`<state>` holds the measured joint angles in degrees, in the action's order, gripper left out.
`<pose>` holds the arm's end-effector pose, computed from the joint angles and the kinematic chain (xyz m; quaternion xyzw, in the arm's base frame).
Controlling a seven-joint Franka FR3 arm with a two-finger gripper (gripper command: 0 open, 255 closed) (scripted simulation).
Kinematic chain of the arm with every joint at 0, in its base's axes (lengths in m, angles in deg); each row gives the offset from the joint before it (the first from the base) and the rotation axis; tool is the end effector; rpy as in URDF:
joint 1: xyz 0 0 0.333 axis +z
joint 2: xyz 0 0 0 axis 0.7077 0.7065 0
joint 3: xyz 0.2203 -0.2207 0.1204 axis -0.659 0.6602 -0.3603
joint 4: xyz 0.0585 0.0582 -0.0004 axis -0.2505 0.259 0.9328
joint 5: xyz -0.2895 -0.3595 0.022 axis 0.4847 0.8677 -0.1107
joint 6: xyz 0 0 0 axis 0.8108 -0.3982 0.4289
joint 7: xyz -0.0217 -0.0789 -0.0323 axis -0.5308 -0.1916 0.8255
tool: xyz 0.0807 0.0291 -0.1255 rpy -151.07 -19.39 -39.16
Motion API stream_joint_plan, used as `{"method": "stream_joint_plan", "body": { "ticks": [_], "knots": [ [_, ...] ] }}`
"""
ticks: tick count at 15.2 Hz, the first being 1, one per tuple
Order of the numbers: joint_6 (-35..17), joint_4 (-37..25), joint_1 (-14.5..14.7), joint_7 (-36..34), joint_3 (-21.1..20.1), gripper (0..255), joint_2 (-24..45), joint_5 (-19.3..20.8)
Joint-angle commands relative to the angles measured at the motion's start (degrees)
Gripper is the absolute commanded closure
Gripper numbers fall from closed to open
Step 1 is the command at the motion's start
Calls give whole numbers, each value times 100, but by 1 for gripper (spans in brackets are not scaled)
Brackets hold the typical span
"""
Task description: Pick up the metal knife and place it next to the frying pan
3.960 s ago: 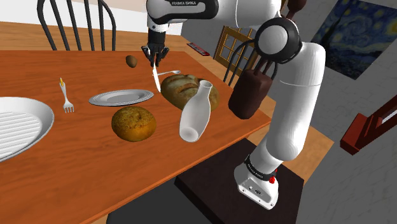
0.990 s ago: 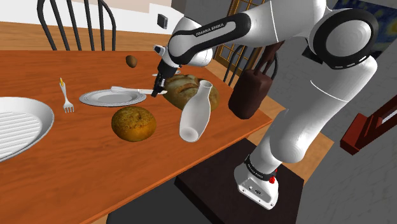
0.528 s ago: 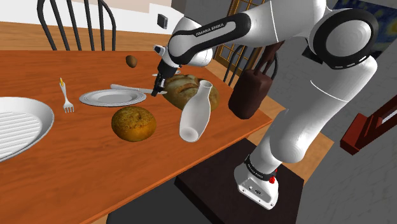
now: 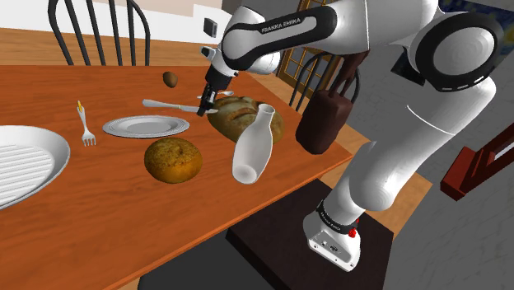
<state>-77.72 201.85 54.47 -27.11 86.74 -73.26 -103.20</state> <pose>0.5809 0.1403 0.3544 -0.8961 -0.4140 -0.1380 0.0809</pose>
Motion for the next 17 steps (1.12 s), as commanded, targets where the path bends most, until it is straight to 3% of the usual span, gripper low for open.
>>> {"method": "stream_joint_plan", "body": {
  "ticks": [1,17],
  "knots": [
    [149,-90,-6,-61,0,255,-63,44],
    [1333,-913,-61,-412,28,255,-452,293]
  ]
}}
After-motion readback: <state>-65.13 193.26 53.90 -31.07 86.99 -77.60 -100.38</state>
